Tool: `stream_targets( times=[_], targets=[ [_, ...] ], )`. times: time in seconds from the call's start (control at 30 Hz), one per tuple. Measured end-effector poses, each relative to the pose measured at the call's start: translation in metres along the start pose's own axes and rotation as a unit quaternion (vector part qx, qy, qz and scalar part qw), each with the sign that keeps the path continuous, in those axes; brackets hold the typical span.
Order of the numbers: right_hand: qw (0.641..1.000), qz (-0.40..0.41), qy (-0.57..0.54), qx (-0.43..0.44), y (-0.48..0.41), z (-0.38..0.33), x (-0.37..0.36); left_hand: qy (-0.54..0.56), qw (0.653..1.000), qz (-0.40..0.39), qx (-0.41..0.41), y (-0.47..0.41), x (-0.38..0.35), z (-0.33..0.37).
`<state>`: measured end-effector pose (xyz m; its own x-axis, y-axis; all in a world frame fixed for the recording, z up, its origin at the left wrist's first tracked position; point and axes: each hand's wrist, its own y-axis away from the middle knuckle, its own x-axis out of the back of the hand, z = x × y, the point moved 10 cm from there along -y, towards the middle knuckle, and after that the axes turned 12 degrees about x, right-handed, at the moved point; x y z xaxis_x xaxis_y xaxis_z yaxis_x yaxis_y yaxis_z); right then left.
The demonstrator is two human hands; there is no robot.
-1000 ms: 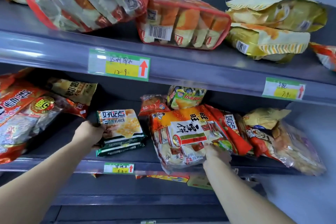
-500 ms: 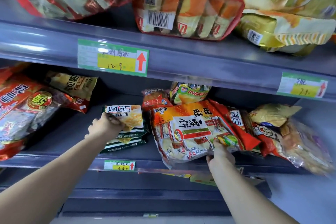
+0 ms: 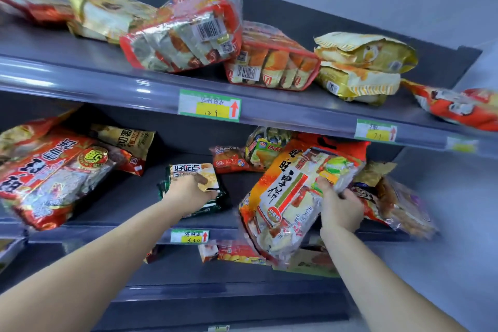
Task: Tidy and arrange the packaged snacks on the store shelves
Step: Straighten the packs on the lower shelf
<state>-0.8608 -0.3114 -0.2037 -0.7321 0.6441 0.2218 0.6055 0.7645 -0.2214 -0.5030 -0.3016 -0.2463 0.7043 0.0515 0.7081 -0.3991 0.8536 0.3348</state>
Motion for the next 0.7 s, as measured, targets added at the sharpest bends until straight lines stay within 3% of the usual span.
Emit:
stream_targets(
  times=[0.13, 0.27, 0.37, 0.53, 0.7],
  targets=[
    [0.995, -0.060, 0.004, 0.080, 0.028, -0.042, 0.031, -0.063, 0.996, 0.008, -0.054, 0.038, 0.011, 0.000],
    [0.961, -0.222, 0.012, 0.162, 0.071, -0.078, 0.022, -0.115, 0.991, 0.023, -0.070, 0.069, 0.027, -0.011],
    [0.929, -0.334, -0.017, 0.159, 0.108, -0.100, 0.010, -0.092, 0.993, 0.041, -0.064, 0.092, 0.051, -0.028],
    [0.881, -0.445, -0.103, 0.124, 0.155, -0.141, -0.006, 0.115, 0.993, 0.025, 0.019, 0.116, 0.109, -0.083],
    [0.839, -0.502, -0.184, 0.099, 0.188, -0.188, -0.035, 0.296, 0.950, 0.053, 0.082, 0.151, 0.174, -0.131]
  ],
)
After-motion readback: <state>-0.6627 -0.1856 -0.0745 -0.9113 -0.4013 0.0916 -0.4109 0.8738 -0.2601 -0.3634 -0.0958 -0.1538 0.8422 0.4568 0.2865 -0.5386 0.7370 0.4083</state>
